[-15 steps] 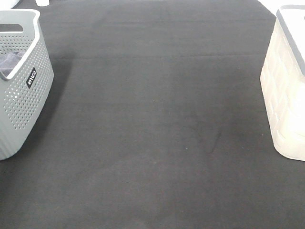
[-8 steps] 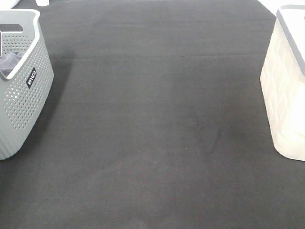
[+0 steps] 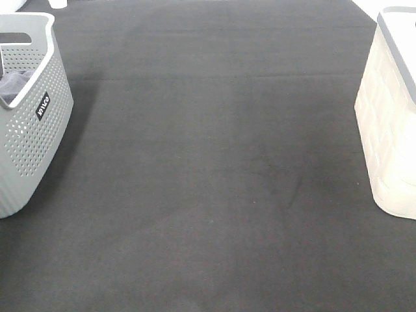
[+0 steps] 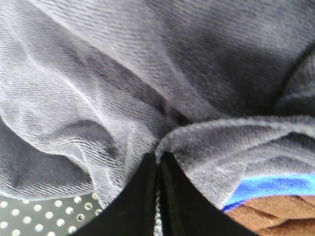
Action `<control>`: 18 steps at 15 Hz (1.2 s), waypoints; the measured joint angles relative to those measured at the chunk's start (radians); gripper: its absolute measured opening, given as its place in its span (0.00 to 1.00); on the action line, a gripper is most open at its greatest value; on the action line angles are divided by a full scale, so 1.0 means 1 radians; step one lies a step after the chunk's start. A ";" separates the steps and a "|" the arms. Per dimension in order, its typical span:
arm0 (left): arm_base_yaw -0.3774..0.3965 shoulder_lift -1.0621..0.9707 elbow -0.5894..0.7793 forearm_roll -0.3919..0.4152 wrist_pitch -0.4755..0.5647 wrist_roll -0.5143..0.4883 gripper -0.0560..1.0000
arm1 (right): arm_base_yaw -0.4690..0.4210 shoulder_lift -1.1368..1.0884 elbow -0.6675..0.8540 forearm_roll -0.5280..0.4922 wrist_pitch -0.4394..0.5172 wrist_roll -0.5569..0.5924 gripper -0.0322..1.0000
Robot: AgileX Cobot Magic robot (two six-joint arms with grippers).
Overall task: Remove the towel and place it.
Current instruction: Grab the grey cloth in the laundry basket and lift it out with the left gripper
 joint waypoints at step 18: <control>0.000 -0.514 -0.119 -0.188 0.039 -0.076 0.05 | 0.000 0.000 0.000 0.000 0.000 0.000 0.76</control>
